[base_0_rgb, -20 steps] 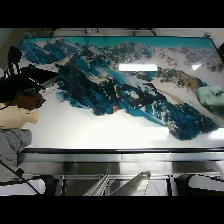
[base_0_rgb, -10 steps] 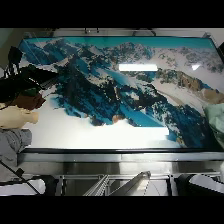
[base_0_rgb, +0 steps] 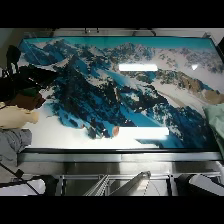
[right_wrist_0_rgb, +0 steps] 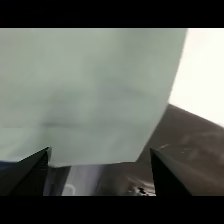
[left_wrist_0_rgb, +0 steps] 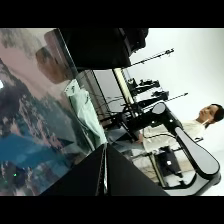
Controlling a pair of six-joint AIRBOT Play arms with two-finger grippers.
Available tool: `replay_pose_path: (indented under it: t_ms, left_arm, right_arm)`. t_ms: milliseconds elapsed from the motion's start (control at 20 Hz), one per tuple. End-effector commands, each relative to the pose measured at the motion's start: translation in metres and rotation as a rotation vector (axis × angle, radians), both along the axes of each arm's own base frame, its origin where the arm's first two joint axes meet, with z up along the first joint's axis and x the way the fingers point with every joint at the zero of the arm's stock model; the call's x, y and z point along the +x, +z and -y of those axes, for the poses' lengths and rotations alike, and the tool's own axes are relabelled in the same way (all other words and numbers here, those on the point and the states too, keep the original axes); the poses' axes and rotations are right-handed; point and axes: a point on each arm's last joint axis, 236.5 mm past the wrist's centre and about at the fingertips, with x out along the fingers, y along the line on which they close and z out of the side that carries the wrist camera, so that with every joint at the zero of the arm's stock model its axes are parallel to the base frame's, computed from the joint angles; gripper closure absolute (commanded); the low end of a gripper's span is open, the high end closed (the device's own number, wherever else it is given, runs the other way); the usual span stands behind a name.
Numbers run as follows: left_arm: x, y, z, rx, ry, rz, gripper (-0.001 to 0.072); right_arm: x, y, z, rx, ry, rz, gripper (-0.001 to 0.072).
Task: Fold the shirts.
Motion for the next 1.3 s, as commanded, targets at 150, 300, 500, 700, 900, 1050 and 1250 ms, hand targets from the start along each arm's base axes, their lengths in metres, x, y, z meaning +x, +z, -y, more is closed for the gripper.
replay_pose_path:
  t_ms: [150,300,500,700,900,1050,1250]
  left_arm:
    - [-0.010,0.039,-0.016,0.445,0.101,0.128,0.0706]
    - [-0.044,0.046,-0.012,0.529,0.124,0.154,0.0705]
    - [-0.101,-0.007,0.007,0.502,0.146,0.036,0.0696]
    - [-0.135,-0.054,0.018,0.477,0.162,-0.064,0.0690]
    - [-0.142,-0.059,0.020,0.472,0.157,-0.075,0.0690]
    - [-0.141,-0.059,0.020,0.471,0.159,-0.077,0.0690]
    - [-0.141,-0.059,0.020,0.472,0.161,-0.077,0.0690]
  right_arm:
    - [0.151,0.097,-0.131,0.132,0.446,0.436,0.0684]
    - [0.167,0.123,-0.205,0.143,0.653,0.510,0.0686]
    - [0.140,0.106,-0.316,0.193,0.957,0.541,0.0686]
    - [0.119,0.089,-0.368,0.240,1.098,0.557,0.0685]
    - [0.124,0.092,-0.371,0.242,1.091,0.585,0.0685]
    - [0.122,0.091,-0.372,0.254,1.092,0.576,0.0684]
    - [0.122,0.090,-0.372,0.255,1.091,0.575,0.0684]
